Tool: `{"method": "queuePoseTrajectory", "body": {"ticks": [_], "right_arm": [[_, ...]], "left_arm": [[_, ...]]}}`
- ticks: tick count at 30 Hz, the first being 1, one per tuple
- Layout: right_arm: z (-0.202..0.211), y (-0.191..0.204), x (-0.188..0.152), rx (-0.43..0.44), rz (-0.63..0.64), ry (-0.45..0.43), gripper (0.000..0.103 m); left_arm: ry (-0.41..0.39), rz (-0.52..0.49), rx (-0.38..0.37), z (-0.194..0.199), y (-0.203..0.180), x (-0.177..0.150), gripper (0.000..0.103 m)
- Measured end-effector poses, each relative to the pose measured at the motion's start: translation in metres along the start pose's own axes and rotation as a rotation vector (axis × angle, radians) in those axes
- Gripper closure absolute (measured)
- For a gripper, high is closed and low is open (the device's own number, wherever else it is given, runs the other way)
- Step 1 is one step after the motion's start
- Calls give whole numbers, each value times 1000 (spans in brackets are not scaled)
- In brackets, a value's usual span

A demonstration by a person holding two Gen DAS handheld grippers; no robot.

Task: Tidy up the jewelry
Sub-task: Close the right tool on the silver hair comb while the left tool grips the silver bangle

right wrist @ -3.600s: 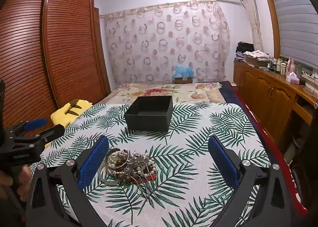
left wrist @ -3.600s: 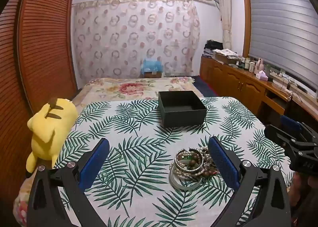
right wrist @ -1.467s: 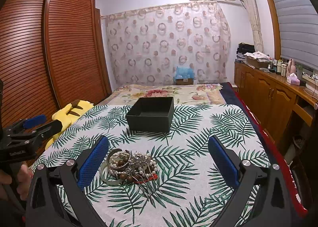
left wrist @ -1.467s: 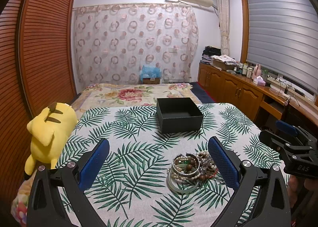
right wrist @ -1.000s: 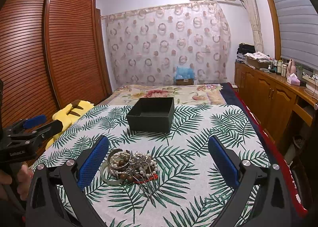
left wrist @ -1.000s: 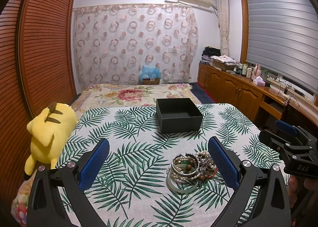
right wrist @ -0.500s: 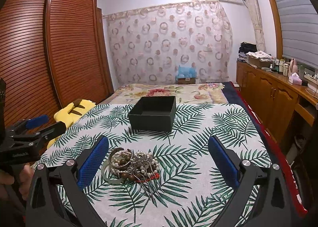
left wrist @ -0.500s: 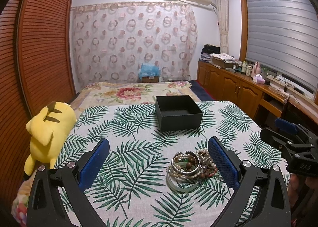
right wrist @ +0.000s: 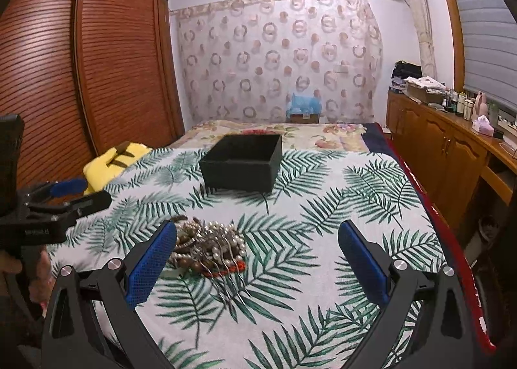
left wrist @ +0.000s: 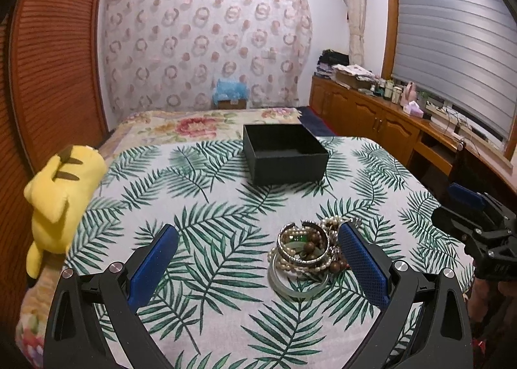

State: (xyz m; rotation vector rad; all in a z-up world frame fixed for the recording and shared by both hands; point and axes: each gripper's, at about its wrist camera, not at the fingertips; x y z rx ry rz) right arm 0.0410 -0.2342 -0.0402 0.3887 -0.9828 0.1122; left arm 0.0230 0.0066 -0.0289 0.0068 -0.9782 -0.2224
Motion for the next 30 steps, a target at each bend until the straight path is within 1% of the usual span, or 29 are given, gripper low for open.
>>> {"method": "queuePoseTrajectory", "body": {"ticks": [2, 5, 10, 12, 14, 16, 18, 21, 25, 26, 30], "right_arm": [[-4, -3, -4, 0, 0, 12, 3], [-9, -8, -9, -6, 2, 28, 3], [-17, -14, -17, -28, 14, 49, 3], [-20, -16, -19, -33, 15, 56, 3], [-22, -17, -21, -32, 15, 62, 3], [-23, -18, -23, -32, 19, 67, 3], [-24, -19, -25, -33, 24, 72, 3], [-26, -19, -27, -32, 30, 85, 3], [-33, -17, -32, -24, 54, 127, 3], [-35, -16, -34, -21, 60, 133, 3], [-40, -13, -36, 16, 69, 166, 4]], "left_arm": [[15, -12, -19, -7, 0, -3, 7], [35, -29, -25, -15, -2, -5, 7], [106, -59, -77, -35, -6, -11, 7], [136, -71, -84, -41, -7, -12, 7], [142, -80, -93, -43, -8, -13, 7], [154, -80, -125, -48, -8, -12, 7], [187, -95, -154, -55, -8, -11, 7], [218, -122, -173, -65, -10, -9, 7], [248, -136, -210, -79, -9, -4, 7], [251, -145, -210, -82, -9, -3, 7], [272, -172, -240, -91, -12, 0, 7]]}}
Point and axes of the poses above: each gripper's, at about its wrist camera, not at the fingertips, and z roughly against the way its jaws point, y to its left, x to its top, and after that the axes turned 12 degrees about -z, right-handed
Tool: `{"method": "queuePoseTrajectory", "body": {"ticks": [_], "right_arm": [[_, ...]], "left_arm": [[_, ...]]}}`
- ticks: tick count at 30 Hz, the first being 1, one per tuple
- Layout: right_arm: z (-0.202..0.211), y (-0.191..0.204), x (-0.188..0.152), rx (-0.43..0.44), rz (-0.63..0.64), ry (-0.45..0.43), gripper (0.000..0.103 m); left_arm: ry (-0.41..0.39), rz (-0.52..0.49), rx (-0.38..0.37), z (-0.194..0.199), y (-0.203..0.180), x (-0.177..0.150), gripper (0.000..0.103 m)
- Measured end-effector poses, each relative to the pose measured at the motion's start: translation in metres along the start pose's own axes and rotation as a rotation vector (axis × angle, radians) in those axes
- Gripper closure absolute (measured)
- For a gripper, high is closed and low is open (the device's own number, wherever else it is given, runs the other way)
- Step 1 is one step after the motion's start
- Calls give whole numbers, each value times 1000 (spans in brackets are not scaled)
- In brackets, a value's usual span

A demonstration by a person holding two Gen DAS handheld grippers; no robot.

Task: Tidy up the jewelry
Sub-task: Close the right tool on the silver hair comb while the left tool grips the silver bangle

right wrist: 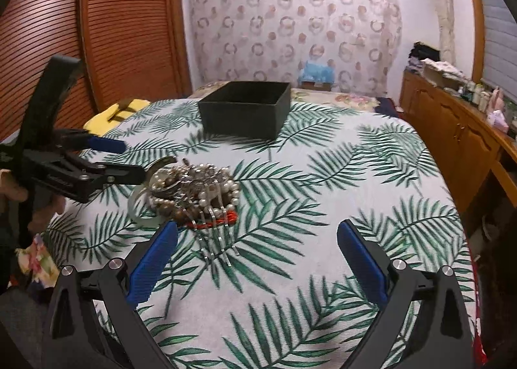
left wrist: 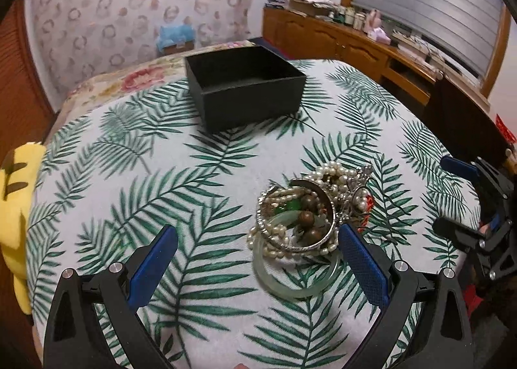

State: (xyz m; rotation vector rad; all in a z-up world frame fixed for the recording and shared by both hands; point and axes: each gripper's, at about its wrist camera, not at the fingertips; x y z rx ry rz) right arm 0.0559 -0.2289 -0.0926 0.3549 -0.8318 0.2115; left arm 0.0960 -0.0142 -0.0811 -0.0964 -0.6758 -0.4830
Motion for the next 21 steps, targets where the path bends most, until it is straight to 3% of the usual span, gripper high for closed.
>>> {"method": "queuePoseTrajectory", "body": {"ticks": [9, 15, 21], "right_arm": [[-4, -1, 0, -9, 7, 14, 7], [-3, -3, -1, -8, 5, 15, 7], [-4, -2, 0, -5, 6, 19, 7]], "left_arm": [[5, -15, -75, -19, -6, 7, 8], [9, -41, -92, -24, -11, 9, 31], [-1, -52, -98, -27, -12, 10, 38]]}}
Point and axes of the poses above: each gripper's, at about its wrist camera, not at the fingertips, and z roughly against the way its jaws point, y to its left, x to its top, and after that the axes turned 12 degrees about -z, right-handed
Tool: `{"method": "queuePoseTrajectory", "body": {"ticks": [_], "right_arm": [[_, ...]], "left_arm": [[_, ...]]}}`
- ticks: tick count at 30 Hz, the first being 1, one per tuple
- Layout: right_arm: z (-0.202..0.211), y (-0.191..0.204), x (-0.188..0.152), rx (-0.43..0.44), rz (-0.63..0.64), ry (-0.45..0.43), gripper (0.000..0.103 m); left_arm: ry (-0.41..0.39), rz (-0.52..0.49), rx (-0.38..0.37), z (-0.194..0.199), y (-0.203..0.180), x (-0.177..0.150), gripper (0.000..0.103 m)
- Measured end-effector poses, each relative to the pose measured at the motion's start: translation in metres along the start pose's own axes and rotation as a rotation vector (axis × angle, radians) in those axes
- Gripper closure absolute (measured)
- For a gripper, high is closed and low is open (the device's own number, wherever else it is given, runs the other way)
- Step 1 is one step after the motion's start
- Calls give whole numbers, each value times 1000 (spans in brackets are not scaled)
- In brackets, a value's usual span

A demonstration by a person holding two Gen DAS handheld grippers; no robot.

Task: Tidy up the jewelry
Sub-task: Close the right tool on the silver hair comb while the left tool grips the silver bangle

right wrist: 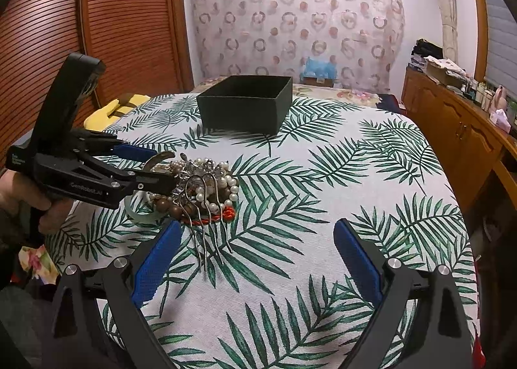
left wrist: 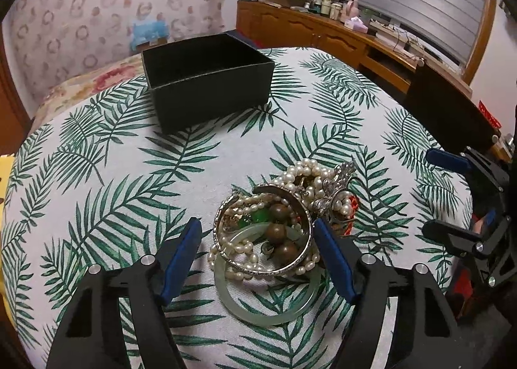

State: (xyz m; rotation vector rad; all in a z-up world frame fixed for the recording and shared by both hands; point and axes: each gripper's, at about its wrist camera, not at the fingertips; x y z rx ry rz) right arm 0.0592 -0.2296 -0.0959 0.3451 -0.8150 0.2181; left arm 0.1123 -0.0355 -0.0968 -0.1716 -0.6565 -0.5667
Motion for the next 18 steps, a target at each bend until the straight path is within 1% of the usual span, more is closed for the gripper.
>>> {"method": "queuePoseTrajectory", "body": {"ticks": [2, 6, 10, 14, 18], "right_arm": [[-1, 2, 1, 6, 6, 5, 7], [-5, 7, 3, 16, 28, 13, 7], [-12, 14, 6, 25, 56, 30, 7], [-24, 21, 8, 45, 86, 64, 12], [-36, 23, 8, 68, 91, 111, 16]], "left_arm": [[-4, -4, -12, -1, -1, 1, 45], [-23, -14, 11, 2, -5, -1, 45], [-61, 16, 29, 12, -3, -4, 45], [-103, 64, 41, 25, 4, -9, 45], [-125, 79, 63, 37, 6, -14, 45]]}}
Point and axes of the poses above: each gripper's, at about its wrist camera, not at the fingertips, and z roughly against the way its jaws point, y to its left, x to its top, and after that the axes turned 12 degrees about -z, right-handed
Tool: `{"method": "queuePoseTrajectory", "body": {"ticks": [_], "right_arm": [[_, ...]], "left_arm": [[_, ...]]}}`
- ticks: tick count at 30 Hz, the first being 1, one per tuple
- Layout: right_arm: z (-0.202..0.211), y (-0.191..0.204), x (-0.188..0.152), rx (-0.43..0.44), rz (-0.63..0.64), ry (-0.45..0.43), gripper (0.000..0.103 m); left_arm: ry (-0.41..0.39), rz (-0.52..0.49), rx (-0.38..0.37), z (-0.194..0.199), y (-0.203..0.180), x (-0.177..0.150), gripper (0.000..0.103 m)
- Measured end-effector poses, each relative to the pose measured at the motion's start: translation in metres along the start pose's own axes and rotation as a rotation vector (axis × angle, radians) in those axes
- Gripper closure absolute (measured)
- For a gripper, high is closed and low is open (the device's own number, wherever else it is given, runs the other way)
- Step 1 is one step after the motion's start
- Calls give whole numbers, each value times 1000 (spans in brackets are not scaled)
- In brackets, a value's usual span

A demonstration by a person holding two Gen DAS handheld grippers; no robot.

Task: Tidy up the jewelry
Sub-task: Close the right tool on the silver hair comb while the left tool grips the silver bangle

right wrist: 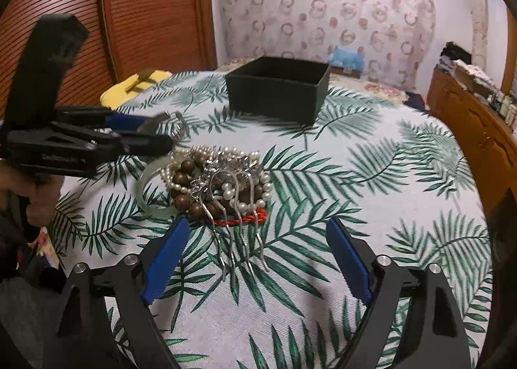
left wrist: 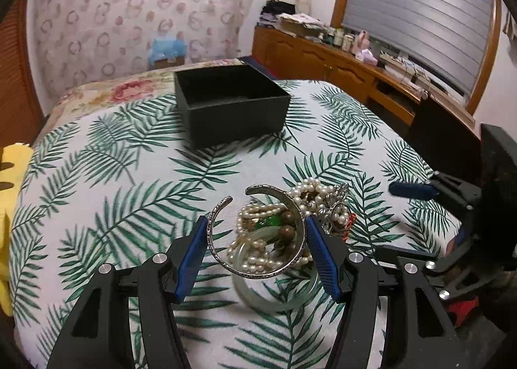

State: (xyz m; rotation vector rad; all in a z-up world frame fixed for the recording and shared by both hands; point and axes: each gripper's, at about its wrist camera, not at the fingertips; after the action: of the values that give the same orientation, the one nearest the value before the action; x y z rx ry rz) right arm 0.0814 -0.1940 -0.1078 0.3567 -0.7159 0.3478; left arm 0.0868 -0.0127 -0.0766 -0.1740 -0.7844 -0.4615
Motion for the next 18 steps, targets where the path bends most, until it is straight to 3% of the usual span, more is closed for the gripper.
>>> {"method": "queuePoseTrajectory", "body": {"ticks": [5, 11, 15, 18], "right_arm": [[-10, 10, 1, 11, 58, 47, 18], [-18, 18, 2, -13, 128, 94, 39], [-20, 13, 0, 0, 114, 116, 61], [-17, 11, 1, 14, 102, 107, 64]], "left_arm": [[-16, 14, 4, 11, 1, -7, 45], [-16, 15, 4, 14, 0, -11, 45], [-14, 17, 3, 14, 0, -12, 45], [-15, 16, 3, 14, 0, -12, 45]]}}
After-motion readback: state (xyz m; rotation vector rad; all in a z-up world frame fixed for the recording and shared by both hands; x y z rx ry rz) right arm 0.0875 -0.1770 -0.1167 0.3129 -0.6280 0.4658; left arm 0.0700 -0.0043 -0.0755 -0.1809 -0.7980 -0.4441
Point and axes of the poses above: each gripper's, at about its wrist camera, not at the fingertips, and z roughly against the way its jaws point, y to its left, x to its top, and after that the axes turned 12 degrees about -z, right-handed
